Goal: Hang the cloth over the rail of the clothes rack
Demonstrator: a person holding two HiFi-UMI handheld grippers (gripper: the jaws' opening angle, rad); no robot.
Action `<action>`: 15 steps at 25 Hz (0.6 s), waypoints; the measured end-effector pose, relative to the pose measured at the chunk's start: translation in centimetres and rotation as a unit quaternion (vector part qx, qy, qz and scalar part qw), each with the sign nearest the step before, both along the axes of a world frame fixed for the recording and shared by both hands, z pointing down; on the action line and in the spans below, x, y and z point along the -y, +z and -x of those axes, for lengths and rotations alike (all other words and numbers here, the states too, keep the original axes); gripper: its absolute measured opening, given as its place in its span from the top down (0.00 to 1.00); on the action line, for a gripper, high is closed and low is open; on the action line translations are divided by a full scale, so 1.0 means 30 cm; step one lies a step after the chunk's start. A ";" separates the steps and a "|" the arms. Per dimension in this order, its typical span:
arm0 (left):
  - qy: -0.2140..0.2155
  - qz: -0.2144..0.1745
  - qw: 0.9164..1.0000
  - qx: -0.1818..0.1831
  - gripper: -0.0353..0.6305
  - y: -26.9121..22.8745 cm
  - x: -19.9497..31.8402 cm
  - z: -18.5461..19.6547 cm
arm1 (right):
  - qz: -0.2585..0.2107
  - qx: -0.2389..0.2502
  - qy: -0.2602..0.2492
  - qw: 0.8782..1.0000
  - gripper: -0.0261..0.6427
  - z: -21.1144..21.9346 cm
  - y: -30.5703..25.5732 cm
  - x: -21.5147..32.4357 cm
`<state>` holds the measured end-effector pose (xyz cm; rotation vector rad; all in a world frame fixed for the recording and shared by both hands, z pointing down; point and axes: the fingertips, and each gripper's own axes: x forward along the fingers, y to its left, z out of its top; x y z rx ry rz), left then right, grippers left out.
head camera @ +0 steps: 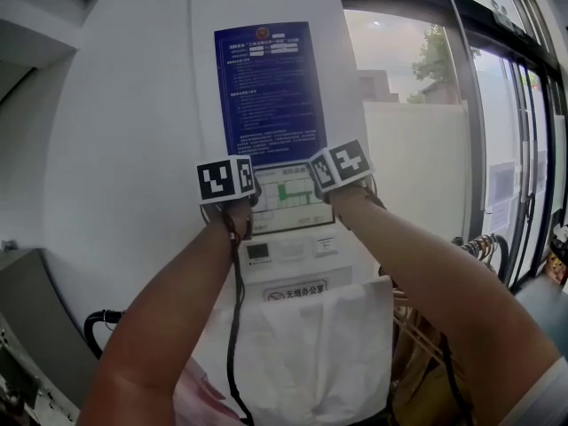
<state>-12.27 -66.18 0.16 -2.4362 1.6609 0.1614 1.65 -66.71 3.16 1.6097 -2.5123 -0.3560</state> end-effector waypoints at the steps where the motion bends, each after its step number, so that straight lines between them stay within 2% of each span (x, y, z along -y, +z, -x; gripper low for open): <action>1: 0.000 0.002 1.000 0.002 0.94 0.013 -0.040 0.004 | -0.002 0.001 -0.005 1.000 0.96 -0.015 -0.001 -0.045; 7: 0.000 -0.001 1.000 -0.004 0.94 0.095 -0.358 0.012 | -0.013 -0.002 -0.074 0.997 0.96 -0.077 0.063 -0.374; 13: 0.001 0.011 1.000 0.003 0.94 0.292 -0.645 -0.036 | -0.012 0.011 -0.160 0.987 0.96 -0.144 0.264 -0.710; 15: -0.005 0.015 1.000 0.006 0.94 0.346 -0.709 -0.040 | -0.013 0.008 -0.168 0.986 0.96 -0.166 0.335 -0.789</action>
